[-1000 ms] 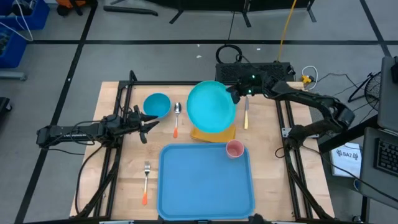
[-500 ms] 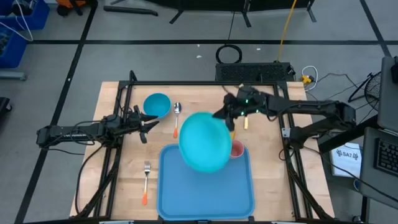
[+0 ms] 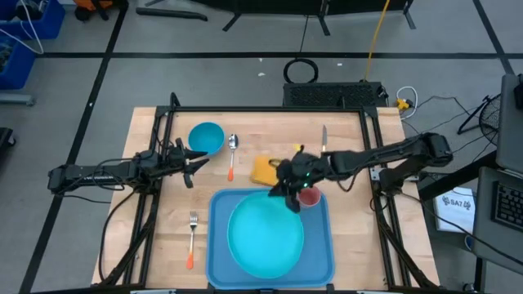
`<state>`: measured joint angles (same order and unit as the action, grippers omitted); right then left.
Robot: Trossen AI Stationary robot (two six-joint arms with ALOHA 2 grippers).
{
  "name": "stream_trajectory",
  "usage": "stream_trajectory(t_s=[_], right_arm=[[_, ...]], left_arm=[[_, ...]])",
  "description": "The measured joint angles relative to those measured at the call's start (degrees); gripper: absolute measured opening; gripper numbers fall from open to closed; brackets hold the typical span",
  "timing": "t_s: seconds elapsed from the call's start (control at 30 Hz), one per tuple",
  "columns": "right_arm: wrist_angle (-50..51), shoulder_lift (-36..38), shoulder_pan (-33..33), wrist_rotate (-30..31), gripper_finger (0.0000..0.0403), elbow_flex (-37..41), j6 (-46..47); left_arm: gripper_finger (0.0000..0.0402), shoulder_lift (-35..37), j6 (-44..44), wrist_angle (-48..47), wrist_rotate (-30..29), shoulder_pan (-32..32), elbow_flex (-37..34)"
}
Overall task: Set up tray
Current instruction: Put the light green plate on the left of the blue serving tray
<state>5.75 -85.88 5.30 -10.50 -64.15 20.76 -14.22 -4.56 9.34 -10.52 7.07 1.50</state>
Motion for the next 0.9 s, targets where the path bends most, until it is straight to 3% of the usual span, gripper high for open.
stream_trajectory(t_s=[0.37, 0.9], right_arm=[[0.51, -9.89, 3.09, 1.35, 0.0, -3.41, 2.36], [2.5, -19.98, 1.87, 2.99, 0.0, -9.57, -1.85]], left_arm=[[0.0127, -0.02, -0.26, -0.07, 0.04, 0.0, 0.0], [0.0127, -0.02, -0.28, -0.27, 0.15, -0.01, 0.0]])
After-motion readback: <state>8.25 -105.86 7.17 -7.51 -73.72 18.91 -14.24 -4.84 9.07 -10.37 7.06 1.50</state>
